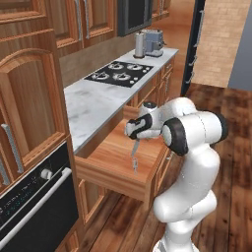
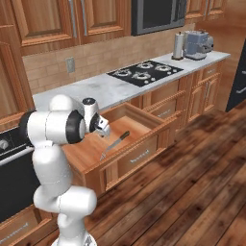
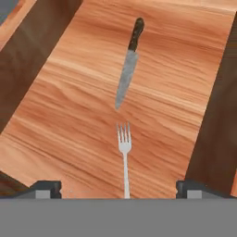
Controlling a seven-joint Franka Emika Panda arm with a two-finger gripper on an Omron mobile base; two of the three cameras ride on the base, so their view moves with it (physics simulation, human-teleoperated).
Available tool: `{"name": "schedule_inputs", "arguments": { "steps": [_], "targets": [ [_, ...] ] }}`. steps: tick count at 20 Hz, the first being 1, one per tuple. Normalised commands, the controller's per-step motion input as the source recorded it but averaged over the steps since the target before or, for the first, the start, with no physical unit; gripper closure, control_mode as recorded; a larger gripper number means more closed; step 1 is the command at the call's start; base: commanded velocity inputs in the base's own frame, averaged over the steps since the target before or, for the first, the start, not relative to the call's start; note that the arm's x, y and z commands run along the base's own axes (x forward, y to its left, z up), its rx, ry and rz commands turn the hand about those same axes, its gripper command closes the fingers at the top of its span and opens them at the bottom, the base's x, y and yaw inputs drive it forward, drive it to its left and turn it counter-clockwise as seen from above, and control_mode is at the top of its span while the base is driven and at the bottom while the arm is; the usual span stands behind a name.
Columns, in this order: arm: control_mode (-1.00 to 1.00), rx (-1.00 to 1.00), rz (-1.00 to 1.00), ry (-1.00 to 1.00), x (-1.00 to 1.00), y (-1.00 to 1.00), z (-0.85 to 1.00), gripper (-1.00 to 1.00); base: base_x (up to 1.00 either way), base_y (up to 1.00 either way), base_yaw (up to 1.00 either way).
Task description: Pick up the metallic utensils from the counter and place them in the open drawer. Make sure not to pick up any wooden utensils.
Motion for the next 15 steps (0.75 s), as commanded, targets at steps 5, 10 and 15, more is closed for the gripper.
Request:
{"name": "schedule_inputs", "arguments": {
  "steps": [5, 10, 15],
  "targets": [
    [-1.00, 0.00, 0.00, 0.06, -0.61, -0.65, 0.98, -1.00, 0.00, 0.00, 0.00],
    [-1.00, 0.00, 0.00, 0.00, -0.95, -0.53, 0.77, -1.00, 0.00, 0.00, 0.00],
    [-1.00, 0.00, 0.07, -0.06, -1.00, -0.25, 0.66, -1.00, 0.00, 0.00, 0.00]
  ]
}}
